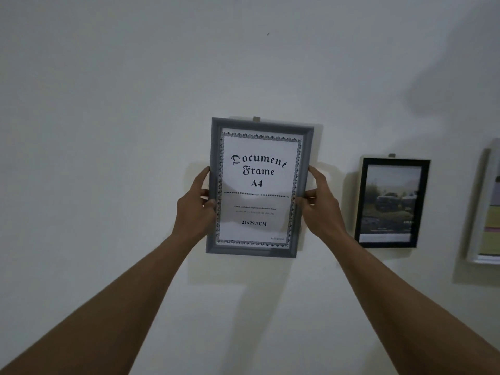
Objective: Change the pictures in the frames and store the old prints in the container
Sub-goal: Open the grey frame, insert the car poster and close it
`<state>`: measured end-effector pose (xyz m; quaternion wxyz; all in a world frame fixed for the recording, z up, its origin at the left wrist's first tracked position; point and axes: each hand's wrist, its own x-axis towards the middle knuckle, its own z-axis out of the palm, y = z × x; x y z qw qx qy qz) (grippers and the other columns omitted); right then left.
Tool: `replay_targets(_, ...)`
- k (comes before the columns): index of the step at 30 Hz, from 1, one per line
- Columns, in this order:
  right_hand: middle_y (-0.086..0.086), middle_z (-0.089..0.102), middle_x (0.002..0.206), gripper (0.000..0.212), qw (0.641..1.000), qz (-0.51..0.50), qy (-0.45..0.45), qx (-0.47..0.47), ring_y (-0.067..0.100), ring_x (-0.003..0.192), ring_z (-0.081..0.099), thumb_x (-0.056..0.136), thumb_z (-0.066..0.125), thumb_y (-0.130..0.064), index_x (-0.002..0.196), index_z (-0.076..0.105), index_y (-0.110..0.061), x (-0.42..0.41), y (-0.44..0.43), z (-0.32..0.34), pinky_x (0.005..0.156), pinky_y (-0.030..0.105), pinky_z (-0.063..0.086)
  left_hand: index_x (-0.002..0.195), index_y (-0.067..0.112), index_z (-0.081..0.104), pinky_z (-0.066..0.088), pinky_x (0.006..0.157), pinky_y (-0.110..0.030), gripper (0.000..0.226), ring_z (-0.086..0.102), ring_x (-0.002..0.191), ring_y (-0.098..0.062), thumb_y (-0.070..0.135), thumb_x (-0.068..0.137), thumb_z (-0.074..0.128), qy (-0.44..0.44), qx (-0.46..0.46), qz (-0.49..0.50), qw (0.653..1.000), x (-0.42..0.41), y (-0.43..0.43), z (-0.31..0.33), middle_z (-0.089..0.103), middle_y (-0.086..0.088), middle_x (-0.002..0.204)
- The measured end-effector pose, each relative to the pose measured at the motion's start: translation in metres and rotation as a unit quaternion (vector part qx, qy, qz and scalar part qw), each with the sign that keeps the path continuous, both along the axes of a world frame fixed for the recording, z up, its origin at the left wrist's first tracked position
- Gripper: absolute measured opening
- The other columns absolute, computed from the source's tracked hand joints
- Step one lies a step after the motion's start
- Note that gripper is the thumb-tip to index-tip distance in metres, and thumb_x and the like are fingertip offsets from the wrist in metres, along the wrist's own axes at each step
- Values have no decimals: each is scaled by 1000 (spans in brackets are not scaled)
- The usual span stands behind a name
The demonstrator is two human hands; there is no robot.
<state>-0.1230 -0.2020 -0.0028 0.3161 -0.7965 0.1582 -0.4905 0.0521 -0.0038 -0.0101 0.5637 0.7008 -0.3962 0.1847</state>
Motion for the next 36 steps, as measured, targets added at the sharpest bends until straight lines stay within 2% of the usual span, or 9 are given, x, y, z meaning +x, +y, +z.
replay_targets(6, 2, 69, 91, 72, 999, 35, -28, 4, 15, 87, 68, 95, 61, -12, 146, 29, -51, -29, 2, 11, 75, 35, 58, 145, 51, 26, 46, 66, -14, 74, 63, 84, -9, 11, 91, 56, 9, 25, -16, 1000, -24, 21, 16, 62, 6, 98)
replay_targets(9, 5, 64, 93, 71, 998, 57, -26, 10, 16, 84, 64, 96, 59, -9, 149, 30, -47, -57, 10, 13, 68, 18, 54, 142, 56, 27, 56, 81, -33, 75, 67, 88, -18, 12, 90, 58, 38, 29, -60, 997, -41, 30, 12, 66, -2, 101)
replay_targets(12, 8, 61, 99, 72, 996, 79, -14, 29, 20, 87, 62, 95, 59, -7, 148, 32, -47, -90, 16, 7, 76, 29, 57, 141, 56, 30, 54, 90, -44, 75, 67, 91, -22, 8, 90, 58, 69, 29, -87, 993, -73, 39, 3, 67, -7, 100)
replay_targets(17, 13, 63, 108, 65, 986, 137, -13, 90, 24, 99, 65, 95, 59, -1, 142, 42, -42, -153, 17, -18, 82, 34, 58, 144, 48, 33, 52, 88, -40, 74, 62, 92, -20, 1, 92, 56, 146, 31, -135, 980, -145, 49, -18, 66, -6, 99)
replay_targets(20, 9, 64, 109, 62, 983, 138, 4, 124, 22, 100, 66, 95, 59, -1, 143, 42, -36, -190, 20, -47, 82, 38, 60, 144, 48, 32, 55, 78, -35, 72, 64, 95, -21, 0, 95, 52, 210, 40, -150, 965, -190, 52, -42, 63, -5, 98)
replay_targets(26, 7, 61, 100, 61, 975, 119, 47, 180, 25, 93, 65, 94, 59, -1, 141, 46, -38, -254, 24, -125, 74, 36, 60, 144, 46, 35, 58, 82, -44, 68, 66, 96, -23, 0, 95, 52, 282, 68, -138, 947, -258, 59, -111, 65, -7, 106)
replay_targets(29, 9, 61, 95, 62, 966, 112, 66, 222, 26, 90, 66, 94, 59, 0, 142, 46, -38, -276, 29, -171, 74, 39, 60, 139, 33, 45, 56, 85, -46, 56, 67, 100, -25, 6, 93, 60, 333, 44, -101, 937, -278, 64, -150, 67, -6, 112)
replay_targets(33, 10, 64, 95, 63, 953, 82, 91, 275, 29, 93, 68, 93, 60, 0, 144, 46, -35, -296, 33, -225, 83, 47, 59, 122, 19, 62, 57, 82, -42, 35, 71, 91, -23, 7, 89, 65, 385, 28, -99, 917, -299, 65, -196, 74, -8, 102)
replay_targets(36, 16, 67, 95, 65, 937, 59, 134, 318, 29, 92, 69, 92, 64, -4, 145, 46, -37, -309, 33, -267, 88, 50, 57, 123, 22, 63, 57, 81, -39, 47, 72, 89, -25, -6, 86, 60, 429, 65, -121, 893, -311, 66, -231, 75, -7, 99)
